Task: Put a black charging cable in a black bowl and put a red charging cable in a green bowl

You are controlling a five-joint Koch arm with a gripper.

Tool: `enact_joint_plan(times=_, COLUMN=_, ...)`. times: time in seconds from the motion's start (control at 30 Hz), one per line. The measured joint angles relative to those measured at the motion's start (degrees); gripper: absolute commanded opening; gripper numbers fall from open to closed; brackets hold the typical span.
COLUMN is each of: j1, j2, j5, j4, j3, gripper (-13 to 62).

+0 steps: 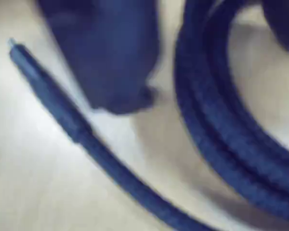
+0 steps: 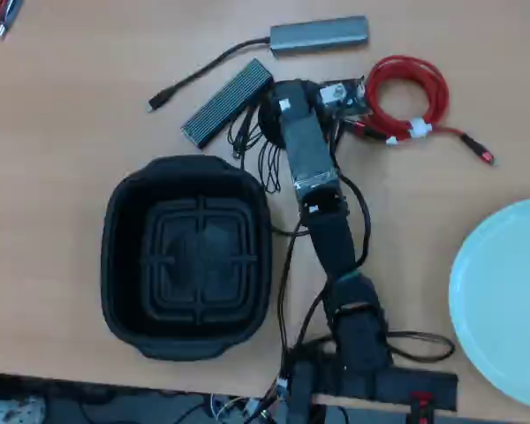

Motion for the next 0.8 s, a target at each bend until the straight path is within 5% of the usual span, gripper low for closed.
enact_joint_plan(times=0.33, j1=0.70, j2=-0.09, j5=0.00, j4=0.00, j3=-0.09, gripper=31.4)
enact_joint_plan(times=0.53, j1=0.79, j2=-0.18, j5=0.00, j4=0.09, j3=-1.32, gripper=9.7)
enact_joint_plan(times=0.8, j1=0.79, j2=-0.44, j5=0.18, j4=0.18, j3=-2.02, gripper=-8.4)
